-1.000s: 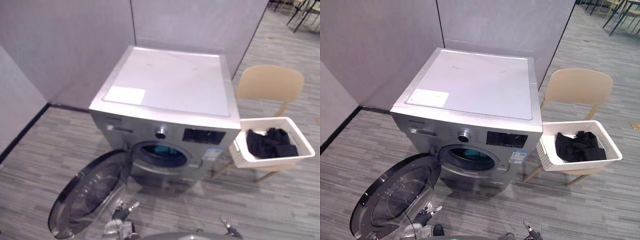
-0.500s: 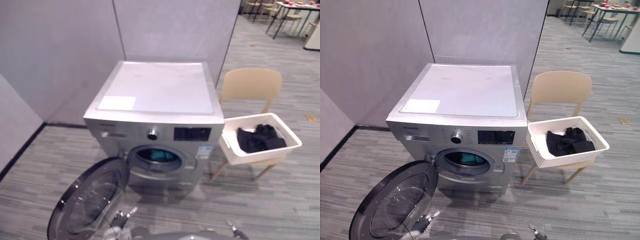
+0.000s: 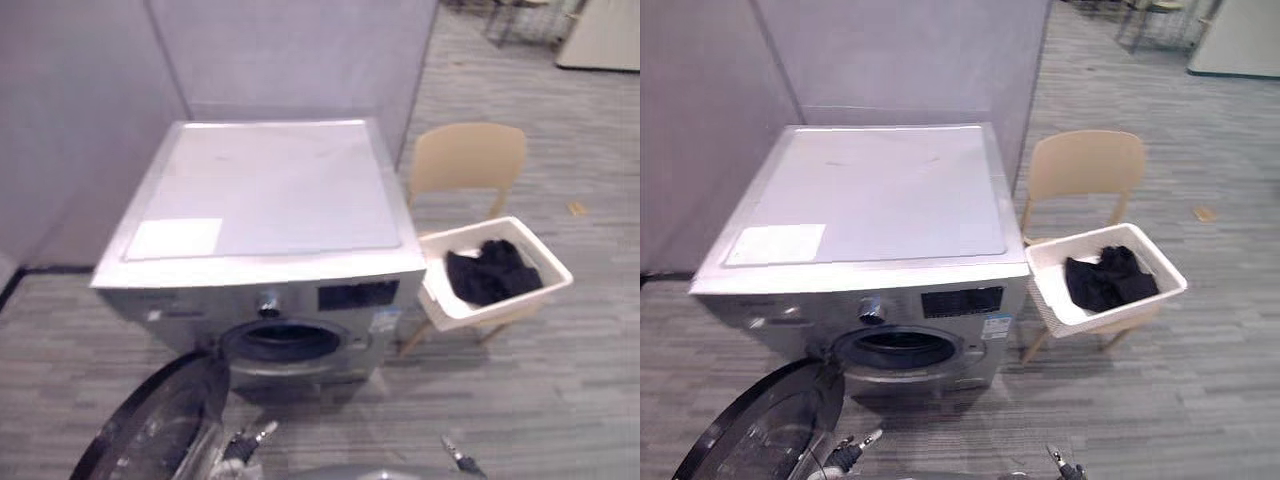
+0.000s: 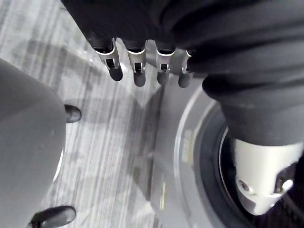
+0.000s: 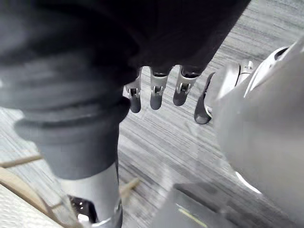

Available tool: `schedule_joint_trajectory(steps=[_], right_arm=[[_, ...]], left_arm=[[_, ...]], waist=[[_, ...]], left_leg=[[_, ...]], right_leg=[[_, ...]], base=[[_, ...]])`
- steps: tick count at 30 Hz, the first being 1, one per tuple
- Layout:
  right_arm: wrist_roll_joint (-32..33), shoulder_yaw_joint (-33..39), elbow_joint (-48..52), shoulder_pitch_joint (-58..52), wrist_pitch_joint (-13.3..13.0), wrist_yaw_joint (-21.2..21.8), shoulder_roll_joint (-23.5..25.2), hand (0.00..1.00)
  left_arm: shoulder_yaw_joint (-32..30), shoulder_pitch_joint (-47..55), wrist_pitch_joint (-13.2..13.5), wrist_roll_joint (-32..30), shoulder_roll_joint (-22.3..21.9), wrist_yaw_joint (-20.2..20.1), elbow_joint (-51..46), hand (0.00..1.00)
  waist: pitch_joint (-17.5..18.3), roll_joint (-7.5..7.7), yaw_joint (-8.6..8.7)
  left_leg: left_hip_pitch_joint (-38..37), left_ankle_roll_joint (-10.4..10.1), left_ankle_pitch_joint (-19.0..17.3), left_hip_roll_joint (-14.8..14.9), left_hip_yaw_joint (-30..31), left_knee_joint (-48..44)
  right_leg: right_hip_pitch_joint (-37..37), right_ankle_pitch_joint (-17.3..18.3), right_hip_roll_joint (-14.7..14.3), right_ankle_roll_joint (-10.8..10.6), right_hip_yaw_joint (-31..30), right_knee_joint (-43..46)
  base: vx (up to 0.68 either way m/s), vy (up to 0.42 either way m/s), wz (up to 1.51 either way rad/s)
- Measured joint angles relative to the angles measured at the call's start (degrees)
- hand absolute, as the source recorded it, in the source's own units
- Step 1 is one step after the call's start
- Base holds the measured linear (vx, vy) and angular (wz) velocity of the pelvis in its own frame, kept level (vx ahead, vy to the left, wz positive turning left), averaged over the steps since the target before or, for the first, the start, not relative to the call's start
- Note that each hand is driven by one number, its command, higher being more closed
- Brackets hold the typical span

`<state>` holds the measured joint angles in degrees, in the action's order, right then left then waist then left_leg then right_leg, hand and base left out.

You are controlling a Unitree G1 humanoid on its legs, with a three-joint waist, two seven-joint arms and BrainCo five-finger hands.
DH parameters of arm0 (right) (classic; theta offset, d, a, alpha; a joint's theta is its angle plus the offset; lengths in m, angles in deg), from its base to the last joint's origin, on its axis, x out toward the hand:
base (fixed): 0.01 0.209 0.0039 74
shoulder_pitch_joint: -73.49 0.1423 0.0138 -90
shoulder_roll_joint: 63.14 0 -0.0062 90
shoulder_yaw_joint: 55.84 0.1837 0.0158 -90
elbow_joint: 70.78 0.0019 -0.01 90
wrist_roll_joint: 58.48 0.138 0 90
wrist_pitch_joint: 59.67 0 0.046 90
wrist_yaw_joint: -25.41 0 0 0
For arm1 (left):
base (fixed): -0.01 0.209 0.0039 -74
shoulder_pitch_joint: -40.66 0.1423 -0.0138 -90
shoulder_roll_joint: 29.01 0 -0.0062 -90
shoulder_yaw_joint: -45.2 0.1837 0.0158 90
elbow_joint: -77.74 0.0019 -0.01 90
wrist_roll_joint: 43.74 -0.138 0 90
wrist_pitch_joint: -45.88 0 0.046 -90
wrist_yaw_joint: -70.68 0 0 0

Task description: Pick up the laundry basket with both hands and put the clothes into the washing machine.

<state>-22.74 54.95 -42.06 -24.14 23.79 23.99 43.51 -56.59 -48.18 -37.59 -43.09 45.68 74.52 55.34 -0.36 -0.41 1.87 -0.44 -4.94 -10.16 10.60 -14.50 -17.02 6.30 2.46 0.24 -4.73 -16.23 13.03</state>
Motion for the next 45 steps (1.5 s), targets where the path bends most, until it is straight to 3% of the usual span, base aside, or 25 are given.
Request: schedule_joint_trajectory(steps=[1, 2, 3, 4, 5, 6, 8, 10, 14, 19, 21, 22, 24, 25, 26, 27, 29, 31, 34, 35, 39, 41, 42, 43, 45], right_arm=[[0.16, -0.49, 2.05, 0.40, -0.36, 0.08, 1.19, 0.00], [0.15, -0.93, 2.41, 0.99, -1.16, 0.00, 1.40, 0.00], [0.12, -1.29, 3.37, 1.00, -1.32, 0.02, 0.80, 0.00], [-0.15, -1.67, 3.03, 1.01, -1.14, -0.17, 0.76, 0.00], [-0.52, -1.57, 3.11, 0.97, -0.95, -0.34, 1.18, 0.00], [-0.93, -1.03, 3.49, 0.92, -0.88, -0.54, 2.20, 0.00], [-1.68, -0.90, 2.48, 1.27, -0.82, -0.85, 1.17, 0.00], [-2.91, 0.32, -1.16, 0.92, -0.24, -0.80, 1.00, 0.00], [-3.16, 4.07, -6.26, 0.56, 0.67, -0.74, -1.19, 0.00], [-2.56, 6.49, -7.02, 0.38, 0.70, -0.58, -1.52, 0.00], [-2.50, 6.35, -7.01, 0.60, 0.69, -0.34, -1.40, 0.00], [-2.38, 6.21, -7.02, 0.54, 0.68, 0.14, -1.28, 0.00], [-2.33, 5.76, -6.90, 0.68, 0.54, 0.48, -1.26, 0.00], [-2.27, 5.74, -6.60, 0.63, 0.40, 0.48, -1.90, 0.00], [-2.13, 5.75, -6.02, 0.69, 0.36, 0.43, -2.13, 0.00], [-2.07, 5.59, -5.68, 0.75, 0.27, 0.42, -2.49, 0.00], [-2.05, 5.15, -5.23, 1.83, 0.19, 0.44, -3.88, 0.00], [-2.56, 3.68, -4.81, 2.41, 0.26, 0.46, -3.47, 0.00], [-4.91, -0.39, -2.32, 1.52, 0.16, 0.50, -4.46, 0.00], [-5.50, -2.21, -2.38, 2.41, 0.35, 0.53, -3.79, 0.00], [-7.19, -8.87, 1.97, 3.39, 0.34, 0.86, -3.04, 0.00], [-7.42, -11.96, 3.49, 3.72, 0.37, 1.78, -2.25, 0.00], [-8.28, -12.95, 5.44, 3.08, 0.33, 1.99, -1.99, 0.00], [-9.35, -12.82, 6.07, 2.59, 0.33, 2.74, -2.21, 0.00], [-9.81, -12.53, 6.41, 1.32, 0.35, 2.83, -2.51, 0.00]], left_arm=[[-0.18, -1.62, 0.19, -0.40, 0.72, -0.01, -1.68, 0.00], [-0.17, -2.18, 0.32, -0.33, -0.42, 0.14, -3.06, 0.00], [-0.26, -2.22, 0.40, -0.28, -1.15, 0.22, -4.28, 0.00], [-0.73, -2.24, 0.85, -0.22, -0.60, 0.38, -5.18, 0.00], [-1.07, -2.22, 0.65, -0.12, -0.50, 0.42, -5.16, 0.00], [-1.12, -2.42, 0.17, 0.02, -0.77, 0.33, -4.41, 0.00], [0.45, -2.42, 0.33, 0.30, -0.94, 0.29, -3.78, 0.00], [2.64, -2.52, 0.30, 0.34, -0.01, 0.19, -2.02, 0.00], [4.86, -2.14, 0.09, 0.37, -0.50, 0.02, 0.00, 0.00], [5.00, -2.52, 0.14, 0.32, 0.80, 0.02, -0.10, 0.00], [5.47, -2.74, 0.15, 0.19, 1.11, 0.05, -0.10, 0.00], [5.65, -2.84, 0.15, 0.20, 1.31, 0.06, -0.17, 0.00], [6.65, -2.72, 0.13, 0.36, 1.26, 0.14, -0.45, 0.00], [6.67, -2.23, 0.13, 0.79, 1.25, 0.17, -1.60, 0.00], [6.65, -2.20, 0.16, 0.92, 0.80, 0.25, -2.37, 0.00], [6.75, -2.22, 0.19, 0.91, 0.50, 0.28, -2.41, 0.00], [7.35, -2.19, 0.27, 0.98, -0.55, 0.05, -3.35, 0.00], [7.07, -1.21, 0.43, 0.99, -0.30, 0.07, -4.59, 0.00], [4.23, 0.99, 0.67, 1.42, -0.53, 0.03, -4.75, 0.00], [3.83, 1.16, 0.61, 1.51, 0.04, -0.09, -4.06, 0.00], [2.48, 1.37, -0.70, 0.83, 1.21, -5.48, -4.73, 0.00], [2.27, 1.69, -1.06, 0.95, 1.37, -4.87, -4.64, 0.00], [2.18, 1.86, -0.94, 1.58, 1.21, -3.36, -4.86, 0.00], [2.45, 1.18, -0.79, 2.65, 0.75, -1.99, -5.21, 0.00], [3.21, -0.04, -0.76, 4.33, 0.26, -0.48, -5.30, 0.00]], waist=[[-1.25, 1.73, -0.52], [-0.98, 1.22, -1.44], [-1.25, 0.03, -1.51], [-1.80, 2.04, -1.52], [-1.56, 2.72, -1.69], [-1.57, 2.66, -1.13], [-1.68, 1.90, -1.02], [-1.60, 2.59, -0.67], [-0.97, 0.01, -0.14], [-0.97, 0.13, 0.47], [-1.29, 0.57, 0.50], [-1.73, 0.05, 0.46], [-3.28, -0.16, 0.38], [-4.56, -1.99, 0.23], [-4.90, -2.44, 0.02], [-5.27, -2.55, -0.27], [-6.82, -4.26, -0.80], [-7.11, -4.89, -1.78], [-6.66, -6.14, -3.19], [-5.94, -3.50, -2.86], [-4.93, -0.89, -3.35], [-4.06, 0.18, -3.39], [-3.59, 0.16, -2.81], [-3.51, 1.12, -2.50], [-3.84, 1.18, -2.32]], left_leg=[[7.15, 2.45, -1.95, 1.42, -3.12, -12.47], [7.33, 4.04, -4.06, -0.97, -3.29, 0.36], [6.43, 5.42, 3.93, -0.62, -5.41, 7.92], [4.48, 4.53, 5.08, -1.53, -11.97, 8.11], [3.54, 4.56, 4.54, -1.54, -14.62, 7.77], [1.13, 4.46, 4.02, -0.95, -19.24, 7.98], [-1.04, 2.89, 2.67, 0.00, -21.88, 8.21], [-3.39, 0.81, 2.11, 0.37, -23.12, 9.04], [-5.34, -2.29, 4.26, 0.33, -23.10, 15.36], [-5.96, -1.96, 4.33, 0.59, -23.48, 14.36], [-4.78, -1.78, 2.60, 2.02, -23.23, 10.24], [-3.14, -1.95, 0.25, 4.65, -23.02, 3.69], [-0.13, 0.34, -2.62, 9.84, -21.27, -10.52], [2.96, 3.13, -2.82, 13.46, -18.65, -20.32], [5.86, 6.09, -1.68, 13.85, -12.53, -26.80], [6.96, 5.28, -2.19, 12.27, -8.52, -27.62], [9.89, 2.36, -5.78, 0.99, 4.32, -25.31], [11.13, 2.13, -5.76, -5.38, 10.01, -16.65], [10.46, 3.02, -4.08, -7.39, 11.53, -7.54], [9.30, 4.27, -4.78, -9.24, 10.80, -5.21], [5.13, 5.28, -5.37, -9.89, 4.73, -0.94], [1.00, 5.63, -5.60, -9.98, 1.67, 2.06], [-0.85, 6.01, -5.73, -10.76, 1.43, 3.07], [-2.60, 7.09, -6.17, -11.28, 1.69, 2.56], [-4.87, 7.70, -7.09, -12.15, 4.12, 1.20]], right_leg=[[2.88, -3.70, 0.20, -0.57, 4.12, 2.16], [3.55, -5.84, 2.16, 0.53, 15.27, -0.26], [3.74, -3.65, 2.90, 2.61, 23.94, 2.01], [2.93, 1.32, 7.70, 4.08, 34.26, 4.26], [2.82, 2.42, 9.06, 4.91, 38.57, 4.40], [1.73, 2.43, 9.79, 5.43, 45.00, 3.85], [1.96, 3.56, 10.12, 6.86, 47.50, 4.99], [-0.21, 4.03, 8.65, 4.51, 45.56, 1.83], [-4.07, -0.15, 2.84, 4.19, 42.59, -9.73], [-5.04, -0.97, 1.29, 4.79, 40.17, -12.15], [-5.03, -0.97, 1.04, 4.80, 39.23, -12.12], [-5.13, -0.89, 0.44, 4.90, 38.35, -12.11], [-7.21, -0.26, -0.95, 5.86, 36.56, -12.07], [-8.47, 0.25, -2.25, 6.54, 35.14, -11.98], [-9.00, 1.13, -2.60, 7.18, 33.36, -11.41], [-8.90, 1.30, -2.35, 7.11, 32.60, -11.03], [-8.80, 1.74, -0.62, 7.09, 27.57, -10.11], [-8.44, 2.05, -0.12, 6.59, 23.64, -9.59], [-8.44, 2.29, -1.85, 5.41, 16.51, -9.97], [-7.58, 2.30, -1.29, 4.41, 12.07, -9.52], [-3.58, 5.76, -0.36, 2.19, 7.30, -1.30], [0.16, 8.73, -0.43, -1.27, 6.95, 9.11], [4.55, 10.34, -0.46, -5.63, 7.57, 20.27], [8.04, 9.27, -0.08, -10.17, 8.42, 30.10], [11.81, 4.32, 1.68, -10.17, 11.35, 41.68]], base=[[0.10, -0.164, -2.10], [0.08, -0.165, -2.18], [0.08, -0.097, -2.22], [0.06, -0.045, -1.78], [0.03, -0.108, -2.24], [0.00, -0.142, -1.66], [0.02, -0.153, -1.29], [0.05, -0.190, -0.65], [0.02, -0.122, -0.27], [0.00, 0.021, -0.22], [0.00, 0.041, -0.23], [0.01, 0.011, -0.28], [0.01, 0.006, -0.39], [-0.02, 0.048, -0.60], [-0.01, 0.083, -0.69], [0.03, 0.139, -0.73], [0.04, 0.189, -0.90], [0.03, 0.176, -1.04], [0.07, 0.167, -1.12], [0.20, 0.169, -0.62], [0.18, 0.120, -0.80], [0.18, 0.025, -0.87], [0.26, 0.005, -0.21], [0.29, -0.005, 0.04], [0.44, -0.070, 0.63]])
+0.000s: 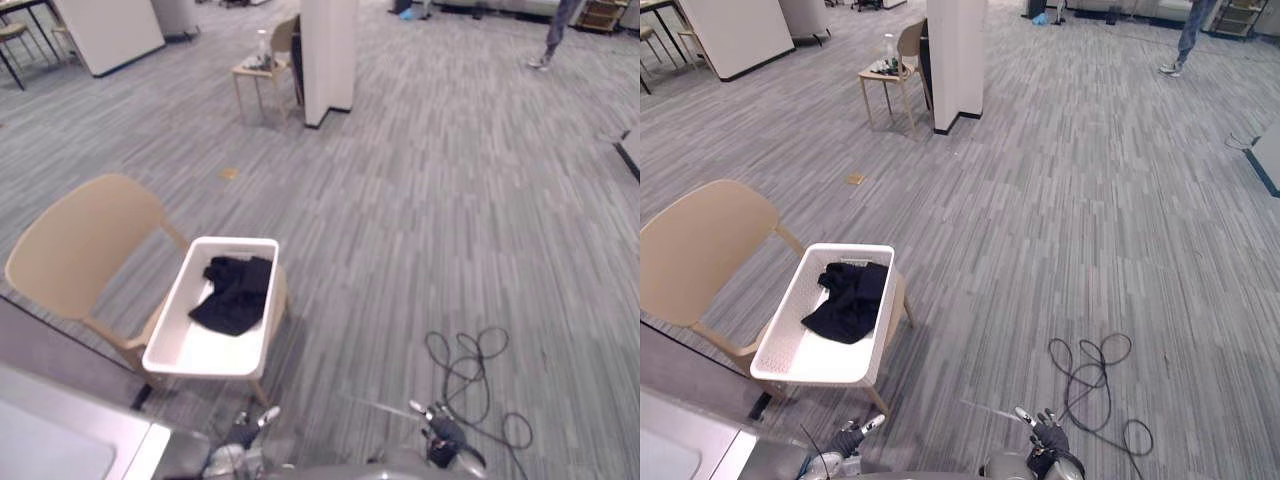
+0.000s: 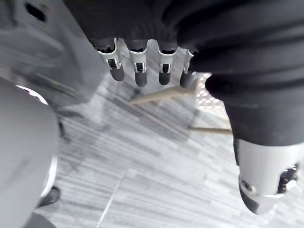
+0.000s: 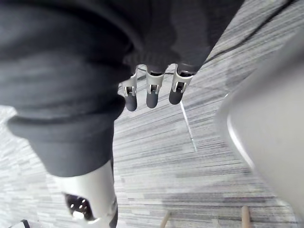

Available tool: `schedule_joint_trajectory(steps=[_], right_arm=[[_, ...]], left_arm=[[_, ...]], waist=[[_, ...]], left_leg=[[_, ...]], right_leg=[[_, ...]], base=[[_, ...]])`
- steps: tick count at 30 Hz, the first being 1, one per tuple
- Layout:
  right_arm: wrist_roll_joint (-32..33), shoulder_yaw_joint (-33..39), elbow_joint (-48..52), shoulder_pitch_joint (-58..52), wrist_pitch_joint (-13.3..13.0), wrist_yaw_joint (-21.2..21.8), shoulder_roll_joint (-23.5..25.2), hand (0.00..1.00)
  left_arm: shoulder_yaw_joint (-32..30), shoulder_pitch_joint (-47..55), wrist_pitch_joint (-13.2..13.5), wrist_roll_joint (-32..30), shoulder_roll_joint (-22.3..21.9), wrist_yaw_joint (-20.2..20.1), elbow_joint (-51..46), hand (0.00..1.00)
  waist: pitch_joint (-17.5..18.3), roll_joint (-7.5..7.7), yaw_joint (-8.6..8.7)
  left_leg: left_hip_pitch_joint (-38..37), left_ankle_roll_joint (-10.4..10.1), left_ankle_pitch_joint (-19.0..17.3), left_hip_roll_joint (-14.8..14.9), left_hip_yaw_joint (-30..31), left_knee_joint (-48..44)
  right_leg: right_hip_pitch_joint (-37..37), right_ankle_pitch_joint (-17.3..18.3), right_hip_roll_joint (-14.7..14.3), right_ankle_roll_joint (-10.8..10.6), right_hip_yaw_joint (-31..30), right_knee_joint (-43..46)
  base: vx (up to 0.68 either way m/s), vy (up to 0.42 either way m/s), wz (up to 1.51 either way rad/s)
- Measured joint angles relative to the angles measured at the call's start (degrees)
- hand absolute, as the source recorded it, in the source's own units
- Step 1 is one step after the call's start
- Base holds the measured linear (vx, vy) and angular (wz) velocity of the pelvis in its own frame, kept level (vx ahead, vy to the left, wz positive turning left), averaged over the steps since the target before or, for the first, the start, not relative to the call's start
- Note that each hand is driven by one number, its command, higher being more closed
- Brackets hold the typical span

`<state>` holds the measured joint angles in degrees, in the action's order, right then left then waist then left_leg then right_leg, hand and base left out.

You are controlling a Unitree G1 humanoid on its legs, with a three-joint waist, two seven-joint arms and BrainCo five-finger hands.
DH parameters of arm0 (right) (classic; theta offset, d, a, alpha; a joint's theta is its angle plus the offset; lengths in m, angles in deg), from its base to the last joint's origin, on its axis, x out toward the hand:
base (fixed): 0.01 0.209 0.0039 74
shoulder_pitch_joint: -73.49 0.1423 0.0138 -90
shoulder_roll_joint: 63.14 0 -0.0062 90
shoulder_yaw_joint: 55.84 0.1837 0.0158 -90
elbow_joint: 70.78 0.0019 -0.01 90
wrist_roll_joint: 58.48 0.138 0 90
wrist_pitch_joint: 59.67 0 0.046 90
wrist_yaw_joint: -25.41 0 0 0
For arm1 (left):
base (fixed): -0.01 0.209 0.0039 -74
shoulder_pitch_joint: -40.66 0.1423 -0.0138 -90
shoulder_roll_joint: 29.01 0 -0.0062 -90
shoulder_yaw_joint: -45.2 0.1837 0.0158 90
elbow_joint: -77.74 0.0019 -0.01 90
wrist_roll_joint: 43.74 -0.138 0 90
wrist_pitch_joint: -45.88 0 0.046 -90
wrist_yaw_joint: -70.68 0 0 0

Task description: Pick up the laundry basket with both hands and put the clothes into the washing machine.

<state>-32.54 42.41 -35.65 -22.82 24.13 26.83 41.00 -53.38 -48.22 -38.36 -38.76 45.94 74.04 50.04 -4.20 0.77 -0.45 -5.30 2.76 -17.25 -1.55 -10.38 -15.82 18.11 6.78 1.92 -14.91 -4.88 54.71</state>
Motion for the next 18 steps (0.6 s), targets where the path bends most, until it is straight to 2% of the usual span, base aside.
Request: schedule_joint_trajectory(steps=[1, 2, 3, 4, 5, 6, 7, 8, 9, 10, 11, 12, 14, 15, 16, 18], right_arm=[[-0.07, 0.24, -0.24, -0.71, 0.14, 0.00, -1.30, 0.00], [-0.07, 0.44, -0.56, -1.27, 0.18, -0.02, -1.59, 0.00], [0.34, 1.24, -0.54, -1.31, 0.25, 0.03, -1.48, 0.00], [0.35, 2.41, -0.57, -1.21, 0.39, -0.02, -1.50, 0.00], [0.52, 3.46, 0.01, -1.16, 0.34, 0.01, -1.54, 0.00], [0.55, 4.26, 0.51, -1.15, 0.20, 0.01, -1.56, 0.00], [0.58, 5.13, 1.23, -1.44, 0.07, -0.05, -1.52, 0.00], [0.58, 5.19, 1.26, -2.00, 0.11, -0.11, -1.37, 0.00], [0.58, 5.24, 1.08, -2.73, 0.12, -0.10, -0.89, 0.00], [1.32, 5.69, -0.08, -3.39, 0.17, -0.05, 0.40, 0.00], [1.59, 6.57, -0.55, -2.12, 0.27, -0.24, -0.84, 0.00], [1.58, 6.61, -0.73, -2.16, 0.27, -0.27, -1.09, 0.00], [1.74, 7.01, -2.62, -1.49, 0.44, -0.14, -1.19, 0.00], [1.80, 7.57, -3.61, -1.30, 0.50, -0.04, -1.34, 0.00], [2.02, 7.72, -4.30, -1.24, 0.44, -0.02, -1.41, 0.00], [2.63, 9.27, -7.36, -1.34, 0.50, 0.00, -1.36, 0.00]], left_arm=[[1.96, -0.24, 0.00, 0.95, -0.91, 0.61, -0.44, 0.00], [2.73, 0.11, 0.08, 1.18, -1.32, 0.52, -1.55, 0.00], [3.41, -0.06, 0.11, 1.23, -1.51, 0.56, -1.91, 0.00], [3.92, -0.54, 0.29, 1.57, -2.01, 0.76, -2.26, 0.00], [3.78, -0.63, 0.10, 2.01, -2.24, 0.96, -2.24, 0.00], [3.71, -0.64, 0.08, 2.22, -2.26, 0.99, -2.26, 0.00], [3.59, -0.46, 0.07, 2.26, -2.23, 1.13, -2.25, 0.00], [3.40, -0.28, 0.18, 2.24, -1.99, 1.11, -2.31, 0.00], [3.35, 0.02, 0.41, 2.24, -1.77, 1.03, -2.51, 0.00], [1.75, 0.30, 0.98, 2.23, -1.14, 0.88, -2.48, 0.00], [0.11, 0.24, 1.00, 2.20, -3.03, 0.69, -1.89, 0.00], [-0.80, 0.20, 1.03, 2.20, -3.76, 0.54, -1.77, 0.00], [-3.12, -0.18, 1.04, 2.09, -4.81, 0.33, -1.19, 0.00], [-6.14, -0.05, 1.00, 2.15, -4.99, 0.45, -0.46, 0.00], [-7.66, -0.05, 1.02, 2.20, -4.97, 0.47, -0.18, 0.00], [-11.14, 0.24, 1.19, 2.93, -4.08, 0.52, 0.55, 0.00]], waist=[[-0.68, -1.09, 1.33], [-0.94, -1.74, 1.86], [-1.25, -1.63, 2.19], [-2.08, -1.74, 2.21], [-2.29, -2.34, 2.30], [-2.70, -2.60, 2.52], [-3.24, -3.41, 2.50], [-2.61, -2.17, 2.66], [-2.27, -1.51, 2.59], [-1.60, -0.25, 2.61], [-1.25, -3.25, 2.71], [-1.14, -3.11, 2.73], [-0.78, -3.18, 2.82], [-0.73, -3.28, 2.91], [-0.59, -3.59, 2.92], [-0.65, -2.66, 2.62]], left_leg=[[-2.00, 0.19, -0.01, 0.18, 3.20, -0.16], [-2.89, 0.21, -0.03, 0.48, 5.22, -0.14], [-3.37, 0.19, -0.02, 0.48, 6.13, -0.12], [-4.76, 0.15, -0.04, 0.55, 8.16, 0.48], [-5.80, -0.29, -0.29, 1.46, 9.58, 1.17], [-6.84, -0.57, -0.45, 2.24, 10.01, 1.51], [-8.45, -1.01, -0.69, 3.97, 10.82, 1.78], [-9.25, -2.55, -0.93, 4.83, 11.54, 1.18], [-9.46, -4.14, -1.40, 4.94, 12.11, 0.83], [-10.59, -7.03, -3.12, 5.51, 13.45, 0.39], [-9.92, -8.22, -2.68, 8.88, 13.89, -0.48], [-9.60, -9.11, -1.35, 9.29, 14.33, -0.74], [-9.72, -10.27, 3.20, 10.69, 15.29, -0.86], [-9.25, -11.56, 5.87, 12.24, 16.64, -1.98], [-8.77, -11.97, 6.84, 13.02, 17.51, -3.34], [-3.88, -13.05, 13.68, 14.55, 21.47, -13.85]], right_leg=[[0.80, -4.01, 1.55, 0.52, 2.93, 4.52], [1.12, -4.58, 2.51, 2.20, 4.77, 7.13], [1.70, -2.44, 3.45, 4.13, 5.47, 8.38], [3.42, 2.99, 6.12, 8.33, 6.96, 9.51], [5.44, 5.87, 7.86, 9.64, 6.85, 7.66], [5.72, 6.31, 8.20, 9.93, 6.35, 5.33], [5.70, 6.24, 8.25, 9.95, 4.49, -2.65], [4.16, 3.74, 8.24, 9.44, 1.84, -15.16], [2.62, -0.11, 8.42, 9.81, -0.18, -22.47], [0.71, -1.59, 8.39, 3.70, -3.08, -27.68], [1.06, -0.63, 5.58, 5.97, -1.13, -25.91], [1.07, 0.49, 5.24, 6.05, -0.60, -25.72], [1.02, 2.55, 4.59, 7.60, 0.92, -23.49], [-0.69, 3.39, 3.30, 9.04, 3.24, -24.05], [-2.00, 3.72, 2.82, 9.61, 3.99, -24.80], [-8.57, 4.48, 1.16, 11.04, 7.91, -29.64]], base=[[0.48, -0.117, 1.14], [0.33, -0.105, 1.01], [0.29, -0.121, 0.74], [0.34, -0.170, 0.53], [0.34, -0.189, 0.46], [0.44, -0.294, 0.43], [0.49, -0.370, 0.45], [0.51, -0.414, 0.46], [0.45, -0.436, 0.45], [0.41, -0.422, 0.22], [0.38, -0.399, 0.15], [0.33, -0.361, 0.01], [0.32, -0.352, 0.14], [0.25, -0.266, 0.29], [0.35, -0.346, 0.60], [0.28, -0.300, 0.76]])
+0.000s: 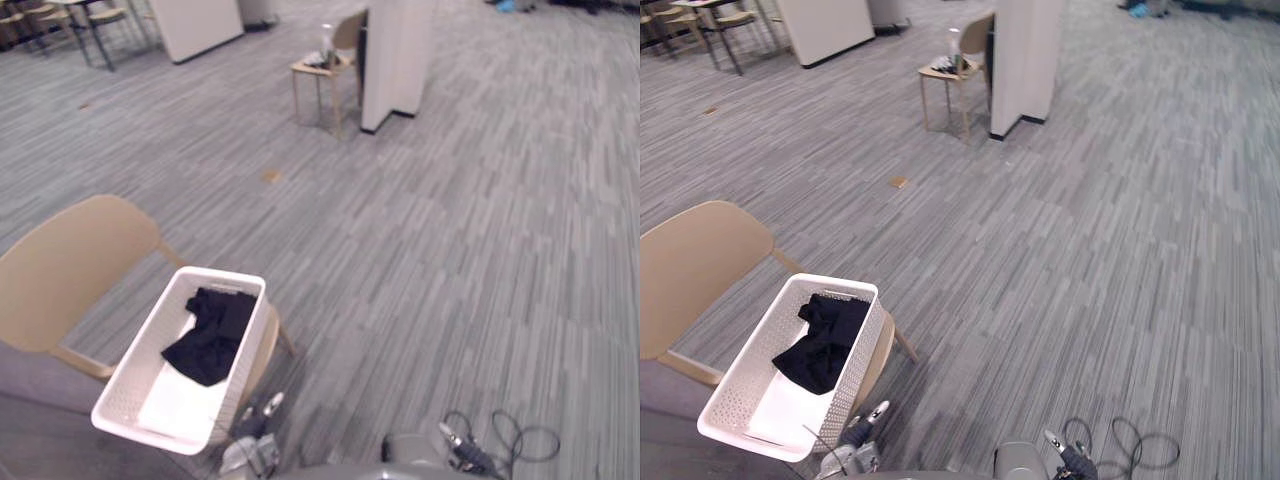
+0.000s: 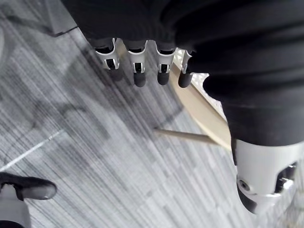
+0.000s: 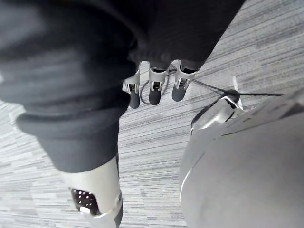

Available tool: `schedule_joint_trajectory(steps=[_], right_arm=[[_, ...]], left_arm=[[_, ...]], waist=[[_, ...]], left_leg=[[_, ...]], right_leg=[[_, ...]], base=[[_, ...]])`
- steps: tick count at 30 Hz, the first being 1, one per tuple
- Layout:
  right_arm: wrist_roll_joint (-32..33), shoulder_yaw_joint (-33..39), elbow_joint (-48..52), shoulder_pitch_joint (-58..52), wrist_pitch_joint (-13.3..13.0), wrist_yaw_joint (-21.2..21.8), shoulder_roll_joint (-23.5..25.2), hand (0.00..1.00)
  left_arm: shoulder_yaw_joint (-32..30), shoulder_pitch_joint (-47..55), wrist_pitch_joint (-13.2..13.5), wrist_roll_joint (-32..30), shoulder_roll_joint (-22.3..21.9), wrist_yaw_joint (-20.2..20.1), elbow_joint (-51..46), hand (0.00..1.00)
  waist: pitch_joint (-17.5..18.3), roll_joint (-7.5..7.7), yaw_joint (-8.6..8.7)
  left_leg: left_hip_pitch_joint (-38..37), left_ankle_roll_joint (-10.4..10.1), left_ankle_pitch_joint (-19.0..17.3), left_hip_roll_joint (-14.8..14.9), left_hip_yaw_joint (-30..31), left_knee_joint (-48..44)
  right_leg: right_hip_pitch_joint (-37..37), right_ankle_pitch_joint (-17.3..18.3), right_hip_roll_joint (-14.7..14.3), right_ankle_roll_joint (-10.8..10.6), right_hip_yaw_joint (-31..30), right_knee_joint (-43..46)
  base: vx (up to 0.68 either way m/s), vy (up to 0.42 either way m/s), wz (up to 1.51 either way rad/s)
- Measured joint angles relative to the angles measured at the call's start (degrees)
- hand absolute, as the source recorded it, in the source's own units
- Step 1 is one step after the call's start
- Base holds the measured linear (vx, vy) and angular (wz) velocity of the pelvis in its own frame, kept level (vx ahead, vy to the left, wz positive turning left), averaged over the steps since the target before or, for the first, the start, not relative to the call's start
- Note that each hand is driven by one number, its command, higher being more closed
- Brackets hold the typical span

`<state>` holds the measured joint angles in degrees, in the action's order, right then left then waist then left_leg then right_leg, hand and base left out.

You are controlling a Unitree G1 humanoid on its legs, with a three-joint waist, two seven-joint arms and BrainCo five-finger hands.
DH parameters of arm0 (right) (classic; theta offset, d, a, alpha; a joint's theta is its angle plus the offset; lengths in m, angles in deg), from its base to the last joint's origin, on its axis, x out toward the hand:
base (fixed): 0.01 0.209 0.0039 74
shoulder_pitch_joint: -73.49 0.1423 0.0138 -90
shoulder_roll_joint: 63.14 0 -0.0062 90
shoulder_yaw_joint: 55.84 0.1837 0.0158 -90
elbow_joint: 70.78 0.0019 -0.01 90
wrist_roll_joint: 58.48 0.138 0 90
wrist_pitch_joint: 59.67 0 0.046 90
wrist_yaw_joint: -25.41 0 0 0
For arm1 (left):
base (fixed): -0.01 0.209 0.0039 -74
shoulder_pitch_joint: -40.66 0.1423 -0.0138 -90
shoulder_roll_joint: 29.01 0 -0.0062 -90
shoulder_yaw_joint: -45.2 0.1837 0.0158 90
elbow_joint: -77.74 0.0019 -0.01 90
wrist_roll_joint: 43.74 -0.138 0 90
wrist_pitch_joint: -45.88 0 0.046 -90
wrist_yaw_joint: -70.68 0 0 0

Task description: Pick up the laundry basket with both hands and put the clothes into the washing machine.

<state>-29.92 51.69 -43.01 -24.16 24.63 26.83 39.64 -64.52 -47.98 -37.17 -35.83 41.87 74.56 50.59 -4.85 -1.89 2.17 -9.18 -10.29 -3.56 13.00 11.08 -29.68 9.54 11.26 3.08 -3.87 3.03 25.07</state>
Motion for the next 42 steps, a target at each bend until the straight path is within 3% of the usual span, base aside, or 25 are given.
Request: schedule_joint_trajectory(steps=[1, 2, 4, 5, 6, 8, 10, 11, 14, 19, 22, 23, 24, 25, 26, 27, 28, 29, 31, 33, 34, 35, 37, 39, 42], right_arm=[[0.05, 0.09, -0.48, -0.12, -0.01, 0.00, 0.12, 0.00], [0.11, 0.09, -1.05, -0.11, -0.04, -0.01, 0.23, 0.00], [0.23, 0.16, -1.74, -0.03, -0.15, -0.01, -0.10, 0.00], [0.30, 0.50, -2.26, -0.20, -0.03, -0.10, -0.65, 0.00], [0.30, 0.86, -2.58, -0.56, 0.03, -0.14, -0.11, 0.00], [0.64, 3.00, -2.65, -0.45, -0.01, -0.57, 1.58, 0.00], [2.16, 4.47, -2.56, 0.66, -0.19, -1.27, 1.37, 0.00], [3.67, 4.49, -1.47, 1.34, -0.53, -1.40, 0.35, 0.00], [4.68, 4.39, -1.52, 3.00, -0.67, -1.43, 0.90, 0.00], [4.59, 3.10, -1.70, 2.45, -0.45, -1.38, 0.89, 0.00], [4.40, 2.07, -1.76, 1.61, -0.17, -1.28, 1.18, 0.00], [3.96, 2.15, -1.64, 1.36, -0.39, -1.19, 1.28, 0.00], [3.90, 2.15, -1.66, 0.97, -0.33, -1.19, 1.13, 0.00], [3.62, 2.22, -1.66, 0.85, -0.32, -1.15, 0.94, 0.00], [3.46, 2.32, -1.69, 0.64, -0.30, -1.12, 1.10, 0.00], [3.37, 2.31, -1.69, 0.28, -0.05, -1.01, 1.34, 0.00], [3.40, 2.49, -1.55, -0.28, -0.05, -0.95, 1.39, 0.00], [3.42, 2.94, -1.47, -0.67, -0.05, -0.96, 1.51, 0.00], [3.48, 2.96, -1.41, -2.19, -0.04, -0.99, 1.99, 0.00], [3.59, 3.46, -1.36, -3.62, 0.05, -0.77, 3.10, 0.00], [3.90, 4.90, -1.59, -4.68, 0.04, -0.45, 3.47, 0.00], [4.62, 5.36, -1.58, -5.09, 0.04, -0.13, 3.21, 0.00], [4.64, 6.47, -1.57, -4.89, 0.05, -0.06, 2.93, 0.00], [4.62, 6.73, -1.67, -4.47, 0.60, -0.02, 3.21, 0.00], [4.46, 7.36, -2.01, -3.81, 1.18, 0.00, 2.07, 0.00]], left_arm=[[-0.24, -0.16, 0.02, 0.29, 0.44, 0.01, 0.00, 0.00], [-0.63, -0.23, 0.10, 0.50, 0.98, -0.04, -0.09, 0.00], [-0.56, -0.34, 0.11, 0.63, 1.26, -0.06, -0.32, 0.00], [-0.37, -0.31, 0.24, 1.30, 1.75, -0.03, -0.36, 0.00], [0.28, 0.12, 0.31, 1.63, 2.59, -0.02, -0.26, 0.00], [2.70, -0.43, 0.25, 1.60, 4.64, -0.01, 0.61, 0.00], [5.88, -1.45, -0.04, 1.12, 4.51, -0.03, 1.03, 0.00], [8.21, -1.70, -0.25, 0.35, 4.57, -0.01, 1.30, 0.00], [10.50, -1.04, -0.54, 0.31, 6.00, 0.10, 2.85, 0.00], [18.03, -2.19, -0.28, 0.35, 6.13, 0.06, 2.98, 0.00], [20.17, -2.53, -0.21, 0.43, 5.16, -0.04, 2.97, 0.00], [20.39, -2.53, -0.16, 0.42, 5.75, -0.05, 2.96, 0.00], [20.83, -2.52, -0.16, 0.43, 5.87, -0.04, 2.99, 0.00], [21.61, -2.55, -0.18, 0.33, 6.04, -0.09, 3.19, 0.00], [21.96, -2.57, -0.18, 0.31, 5.95, -0.16, 3.24, 0.00], [21.92, -2.53, -0.14, 0.23, 6.08, -0.20, 3.26, 0.00], [21.32, -2.51, -0.20, 0.20, 6.15, -0.25, 3.55, 0.00], [20.50, -2.47, -0.20, 0.11, 6.01, -0.36, 3.53, 0.00], [17.55, -2.34, -0.26, -0.26, 5.39, -0.72, 3.50, 0.00], [16.02, -2.40, -0.14, -1.34, 5.10, -1.25, 2.87, 0.00], [14.83, -2.24, -0.25, -1.63, 4.49, -1.23, 2.99, 0.00], [14.47, -2.15, -0.19, -2.13, 3.86, -1.31, 2.91, 0.00], [14.34, -2.32, -0.12, -2.44, 3.35, -1.37, 2.84, 0.00], [14.37, -2.40, -0.20, -3.43, 3.45, -1.35, 2.87, 0.00], [15.73, -2.61, -0.18, -3.58, 3.57, -1.36, 3.06, 0.00]], waist=[[-0.11, 0.27, -0.24], [-0.35, 0.82, -1.18], [-0.50, 0.47, -1.18], [-0.58, 0.60, -1.29], [-0.53, 1.30, -1.60], [-0.02, 3.42, 0.12], [-0.17, 2.87, 0.30], [-0.40, 2.44, -0.01], [-0.82, 2.36, -0.13], [-0.49, 1.92, 0.30], [-1.02, 2.64, 0.24], [-1.42, 3.58, 0.43], [-1.49, 3.74, 0.40], [-1.73, 3.30, 0.60], [-1.92, 2.89, 1.04], [-1.94, 3.26, 1.67], [-2.08, 3.22, 1.74], [-2.15, 3.10, 1.68], [-2.14, 2.85, 1.85], [-1.84, 3.50, 1.70], [-1.21, 3.76, 1.89], [-0.24, 2.11, 1.71], [-0.15, 1.96, 1.66], [0.10, 2.94, 1.61], [0.51, 2.36, 1.84]], left_leg=[[1.93, 0.17, 2.53, 0.18, 0.17, -3.68], [8.15, 1.42, 4.62, 0.69, -0.72, -14.62], [14.43, 4.47, 0.87, 1.12, -5.32, -21.99], [16.60, 6.30, 0.60, 2.80, -13.63, -21.09], [14.83, 6.61, 0.44, 4.76, -17.73, -19.95], [11.23, 2.13, -3.67, 6.77, -31.53, -9.29], [11.05, 1.94, -5.88, 5.82, -38.22, -1.91], [9.98, 3.81, -6.87, 3.24, -42.04, 5.87], [6.79, 4.93, -5.95, -1.71, -39.69, 16.14], [5.38, 7.24, -3.26, -6.90, -35.97, 23.02], [3.39, 8.04, -2.76, -9.02, -33.72, 25.23], [1.88, 8.41, -2.91, -9.94, -31.91, 25.27], [1.28, 8.85, -3.18, -10.15, -31.31, 25.37], [0.32, 9.52, -3.59, -10.04, -29.31, 25.60], [0.20, 9.86, -3.80, -9.70, -28.13, 25.58], [0.15, 10.43, -4.22, -9.59, -26.76, 25.27], [-0.14, 10.46, -4.25, -9.54, -24.59, 25.22], [-0.71, 10.45, -4.25, -9.48, -23.61, 25.29], [-1.53, 10.20, -4.41, -8.93, -21.95, 25.44], [-1.42, 8.46, -5.50, -8.53, -19.81, 25.42], [-1.15, 7.85, -6.15, -7.43, -17.60, 25.43], [0.14, 6.69, -5.60, -5.39, -16.64, 25.70], [0.78, 5.05, -4.72, -4.31, -15.76, 26.05], [0.22, 3.30, -3.80, -3.83, -15.49, 27.55], [-0.40, 1.94, -2.85, -1.83, -14.25, 27.87]], right_leg=[[-1.79, -0.02, -0.03, 0.42, 0.73, -1.55], [-4.84, -0.35, -0.20, 1.61, 2.76, -4.69], [-8.06, -0.47, 0.07, 1.89, 5.39, -6.47], [-11.26, -0.49, 0.26, 1.83, 7.85, -7.70], [-12.81, -0.52, 0.58, 1.78, 8.74, -8.25], [-15.29, -0.96, 3.09, 1.23, 15.70, -11.26], [-15.01, -1.62, 4.13, 0.49, 20.10, -13.34], [-14.11, -2.08, 4.68, 0.07, 22.32, -14.58], [-14.58, -2.39, 6.60, 0.24, 23.02, -13.39], [-14.42, -2.96, 10.62, -0.69, 25.38, -10.18], [-8.05, -4.07, 16.63, -1.07, 23.76, 7.79], [-5.69, -7.80, 19.19, 0.50, 21.48, 16.14], [-4.11, -10.62, 19.77, 1.32, 19.95, 19.52], [-0.87, -16.98, 20.24, 2.96, 16.12, 25.87], [0.75, -16.60, 19.90, 2.53, 13.98, 28.37], [2.56, -12.16, 18.51, 0.88, 11.23, 30.89], [5.56, -7.50, 15.82, 1.24, 7.33, 31.77], [6.63, -6.34, 14.14, 0.89, 5.21, 30.60], [6.35, -5.57, 10.59, 0.38, 0.39, 22.64], [3.52, -9.97, 8.12, 0.07, -5.48, 7.64], [0.83, -9.70, 6.56, -2.07, -8.52, 3.03], [-0.66, -9.49, 4.62, -2.29, -8.49, -0.98], [-2.21, -7.75, 4.07, -2.91, -6.87, -4.31], [-4.33, -4.28, 3.81, -2.86, -4.55, -7.62], [-6.68, -4.28, 1.96, -2.41, -2.88, -9.44]], base=[[0.22, -0.274, 0.65], [0.16, -0.181, 0.54], [0.13, -0.103, 0.74], [0.13, -0.060, 0.84], [0.18, -0.068, 1.29], [0.16, -0.026, 1.83], [0.07, 0.084, 1.64], [0.06, 0.148, 1.36], [0.04, 0.178, 0.81], [0.05, 0.109, 0.43], [0.05, 0.127, 0.55], [0.06, 0.078, 0.53], [0.07, 0.101, 0.73], [0.06, 0.061, 0.66], [0.09, 0.052, 0.86], [0.13, -0.007, 1.05], [0.12, -0.029, 1.03], [0.14, -0.048, 0.86], [0.12, -0.121, 0.78], [0.12, -0.212, 0.83], [0.15, -0.273, 0.57], [0.14, -0.258, 0.46], [0.10, -0.189, 0.19], [0.06, -0.222, 0.10], [0.02, -0.168, 0.21]])
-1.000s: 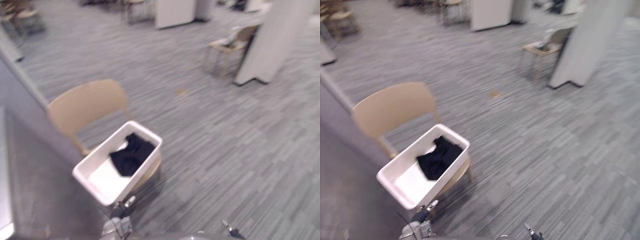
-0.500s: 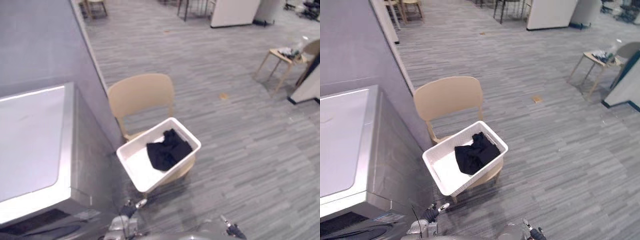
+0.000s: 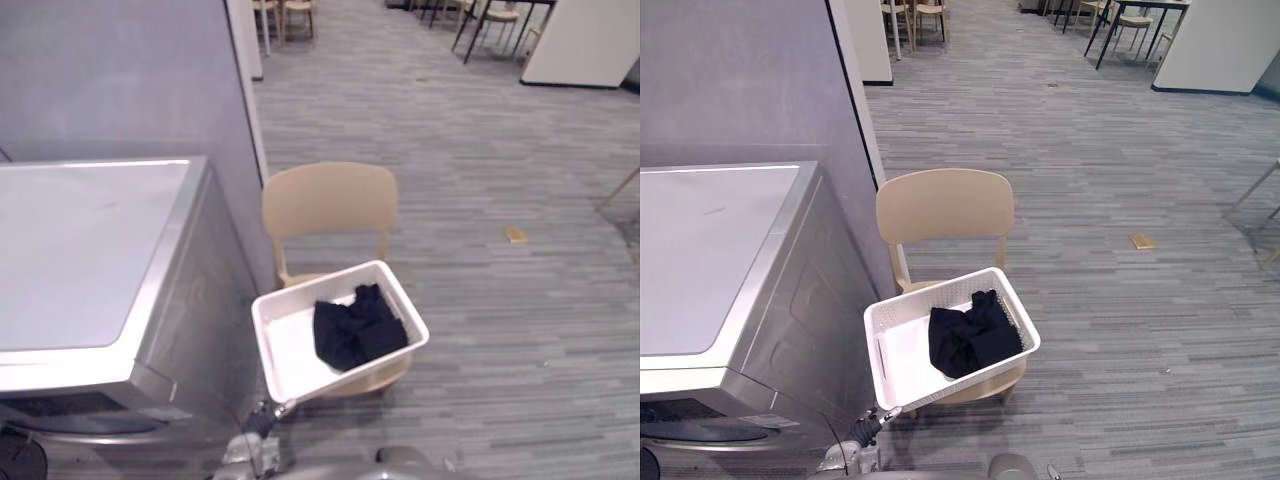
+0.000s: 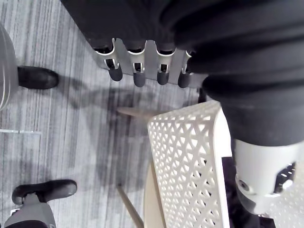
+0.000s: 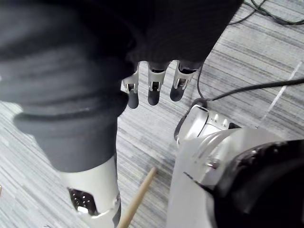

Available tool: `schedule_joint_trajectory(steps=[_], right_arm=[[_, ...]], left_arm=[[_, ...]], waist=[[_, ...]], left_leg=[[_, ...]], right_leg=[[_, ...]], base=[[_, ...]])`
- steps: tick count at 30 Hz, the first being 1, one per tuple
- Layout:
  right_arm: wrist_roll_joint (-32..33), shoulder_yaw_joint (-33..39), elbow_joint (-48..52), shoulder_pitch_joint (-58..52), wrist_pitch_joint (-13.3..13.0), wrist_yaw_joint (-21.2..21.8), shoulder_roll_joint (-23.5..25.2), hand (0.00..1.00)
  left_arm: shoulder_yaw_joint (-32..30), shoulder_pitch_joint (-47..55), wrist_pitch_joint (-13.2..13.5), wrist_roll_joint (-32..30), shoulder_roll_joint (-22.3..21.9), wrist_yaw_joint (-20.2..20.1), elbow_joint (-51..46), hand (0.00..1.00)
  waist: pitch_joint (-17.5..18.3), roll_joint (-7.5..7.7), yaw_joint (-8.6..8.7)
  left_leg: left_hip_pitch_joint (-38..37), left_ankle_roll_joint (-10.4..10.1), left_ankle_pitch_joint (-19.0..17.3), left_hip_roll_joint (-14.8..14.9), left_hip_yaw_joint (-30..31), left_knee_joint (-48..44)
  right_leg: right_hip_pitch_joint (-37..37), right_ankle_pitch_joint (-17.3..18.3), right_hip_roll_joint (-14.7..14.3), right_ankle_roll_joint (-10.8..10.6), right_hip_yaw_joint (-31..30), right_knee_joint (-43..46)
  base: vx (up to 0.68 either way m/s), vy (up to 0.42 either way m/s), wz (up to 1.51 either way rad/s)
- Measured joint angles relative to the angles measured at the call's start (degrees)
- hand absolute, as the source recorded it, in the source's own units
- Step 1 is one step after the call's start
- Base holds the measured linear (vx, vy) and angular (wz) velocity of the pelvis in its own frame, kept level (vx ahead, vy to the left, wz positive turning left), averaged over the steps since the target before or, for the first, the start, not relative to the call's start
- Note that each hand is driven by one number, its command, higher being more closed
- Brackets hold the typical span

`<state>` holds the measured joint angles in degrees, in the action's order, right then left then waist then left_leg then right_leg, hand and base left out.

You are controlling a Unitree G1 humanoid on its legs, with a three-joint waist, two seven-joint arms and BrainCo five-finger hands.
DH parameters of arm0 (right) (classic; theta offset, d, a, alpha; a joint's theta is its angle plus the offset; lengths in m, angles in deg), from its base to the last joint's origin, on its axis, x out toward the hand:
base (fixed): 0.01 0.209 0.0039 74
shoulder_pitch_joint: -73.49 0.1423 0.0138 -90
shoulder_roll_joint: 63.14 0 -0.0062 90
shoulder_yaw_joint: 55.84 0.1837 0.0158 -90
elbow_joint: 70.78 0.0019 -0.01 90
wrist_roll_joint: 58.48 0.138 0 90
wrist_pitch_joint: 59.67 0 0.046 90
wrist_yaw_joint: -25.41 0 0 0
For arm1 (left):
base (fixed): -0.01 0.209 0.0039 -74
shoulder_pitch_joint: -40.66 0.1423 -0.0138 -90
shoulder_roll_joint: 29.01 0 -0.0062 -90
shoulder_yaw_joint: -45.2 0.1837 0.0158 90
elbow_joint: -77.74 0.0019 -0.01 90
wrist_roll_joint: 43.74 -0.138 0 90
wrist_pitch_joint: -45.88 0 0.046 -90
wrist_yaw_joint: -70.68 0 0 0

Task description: Pick up the laundry basket with both hands and put the clothes into the washing machine.

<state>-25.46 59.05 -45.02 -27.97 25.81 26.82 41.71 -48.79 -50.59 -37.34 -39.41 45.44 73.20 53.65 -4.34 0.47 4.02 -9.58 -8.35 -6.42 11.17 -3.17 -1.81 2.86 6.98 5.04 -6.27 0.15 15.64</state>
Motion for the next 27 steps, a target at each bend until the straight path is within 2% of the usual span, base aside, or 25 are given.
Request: schedule_joint_trajectory(steps=[3, 4, 5, 6, 8, 11, 13, 17, 20, 21, 23, 27], right_arm=[[-0.33, -1.53, 1.41, 1.01, 0.01, -0.08, -1.54, 0.00], [-0.54, -3.53, 5.41, 0.80, -0.01, -0.31, -1.82, 0.00], [-1.18, -5.80, 14.50, -0.14, 0.04, -0.80, -1.76, 0.00], [-1.87, -6.57, 19.30, -0.80, -0.05, -1.13, -1.62, 0.00], [-5.48, -7.64, 35.47, -2.11, -1.27, -1.73, -2.03, 0.00], [-9.12, -5.37, 47.29, -1.07, -3.92, -2.28, -4.46, 0.00], [-11.02, -3.48, 50.43, 0.82, -5.48, -2.63, -6.05, 0.00], [-14.20, -4.09, 50.60, 8.29, -6.40, -2.89, -13.52, 0.00], [-16.62, -9.83, 47.60, 18.31, -6.48, -2.77, -21.82, 0.00], [-18.01, -14.41, 43.94, 24.30, -6.45, -2.61, -25.71, 0.00], [-19.55, -19.68, 38.11, 31.12, -6.30, -2.19, -29.72, 0.00], [-20.82, -24.70, 31.51, 39.00, -6.11, -1.11, -30.96, 0.00]], left_arm=[[0.16, 0.18, 0.01, 0.00, 0.78, 0.01, 0.77, 0.00], [1.30, 0.26, 0.01, 0.00, 1.57, 0.07, 1.01, 0.00], [2.41, 0.53, 0.00, -0.03, 2.67, 0.10, 0.99, 0.00], [2.67, 0.66, 0.00, -0.07, 2.98, 0.12, 0.98, 0.00], [4.05, 0.98, 0.10, -0.54, 3.31, 0.08, 0.69, 0.00], [5.49, 2.53, 0.08, -1.73, 3.76, -0.04, 0.71, 0.00], [6.68, 2.38, 0.12, -2.91, 4.51, -0.15, 0.63, 0.00], [8.14, 2.18, 0.24, -4.08, 4.91, -0.45, -0.19, 0.00], [8.64, 0.45, 0.32, -4.07, 5.49, -0.82, -0.84, 0.00], [8.64, -0.35, 0.35, -4.04, 5.62, -0.91, -1.25, 0.00], [8.67, -1.48, 0.49, -3.81, 5.43, -0.93, -2.12, 0.00], [8.82, -2.85, 1.19, -1.76, 5.40, -0.72, -3.74, 0.00]], waist=[[0.89, 0.12, -0.12], [1.23, 0.06, -0.15], [1.70, 0.51, 0.03], [2.46, 0.27, 0.09], [3.80, 0.00, 0.19], [4.03, 0.45, 0.07], [4.09, 0.74, 0.30], [1.68, 0.52, -0.10], [-3.07, -0.37, -0.59], [-5.99, -0.73, -1.29], [-8.72, -1.52, -2.08], [-12.58, -1.79, -3.47]], left_leg=[[-0.10, -0.56, 0.32, 0.30, 0.03, 0.40], [0.06, -0.88, 0.55, 0.31, -0.11, 1.03], [1.47, -0.88, 0.53, 0.28, -0.28, 1.26], [2.49, -0.88, 0.54, 0.24, -0.40, 1.26], [5.51, -0.55, 0.95, -0.09, -0.13, 1.36], [6.40, -0.77, 2.02, -0.29, 0.77, 1.88], [7.79, -0.72, 2.96, -0.51, 2.46, 1.93], [10.10, -0.68, 3.97, -1.01, 3.91, 1.75], [12.82, -0.80, 5.07, -1.34, 4.73, 1.17], [14.12, -0.84, 5.35, -1.32, 5.12, 0.36], [16.66, -0.92, 5.71, -1.32, 6.47, -1.25], [19.11, -1.30, 6.92, -1.32, 7.72, -1.36]], right_leg=[[-0.65, -0.58, -0.65, 0.56, 0.44, -1.53], [-0.58, -1.24, -0.76, 0.60, 0.27, -2.65], [0.24, -2.50, -0.85, 0.45, -0.08, -4.31], [0.91, -3.07, -0.84, 0.44, -0.20, -5.05], [2.57, -5.04, -0.65, 0.06, -0.26, -7.67], [2.43, -6.37, -0.43, 0.16, 0.44, -9.36], [2.55, -6.66, -0.07, 0.10, 1.77, -10.05], [3.38, -7.80, 0.42, 0.26, 3.09, -11.04], [5.32, -8.81, 0.81, 0.42, 3.56, -10.98], [6.25, -9.27, 0.79, 0.58, 3.89, -10.73], [7.84, -9.76, 0.80, 0.84, 4.76, -10.35], [10.43, -9.76, 1.00, 0.86, 5.72, -8.40]], base=[[-0.03, -0.057, 0.08], [-0.11, -0.022, -0.11], [-0.12, -0.005, -0.16], [-0.11, 0.009, -0.17], [-0.04, 0.011, -0.08], [0.00, 0.005, 0.09], [0.02, 0.001, 0.34], [-0.01, 0.003, 0.18], [-0.11, -0.004, 0.11], [-0.12, -0.030, 0.04], [-0.10, -0.037, 0.20], [-0.10, -0.035, 0.16]])
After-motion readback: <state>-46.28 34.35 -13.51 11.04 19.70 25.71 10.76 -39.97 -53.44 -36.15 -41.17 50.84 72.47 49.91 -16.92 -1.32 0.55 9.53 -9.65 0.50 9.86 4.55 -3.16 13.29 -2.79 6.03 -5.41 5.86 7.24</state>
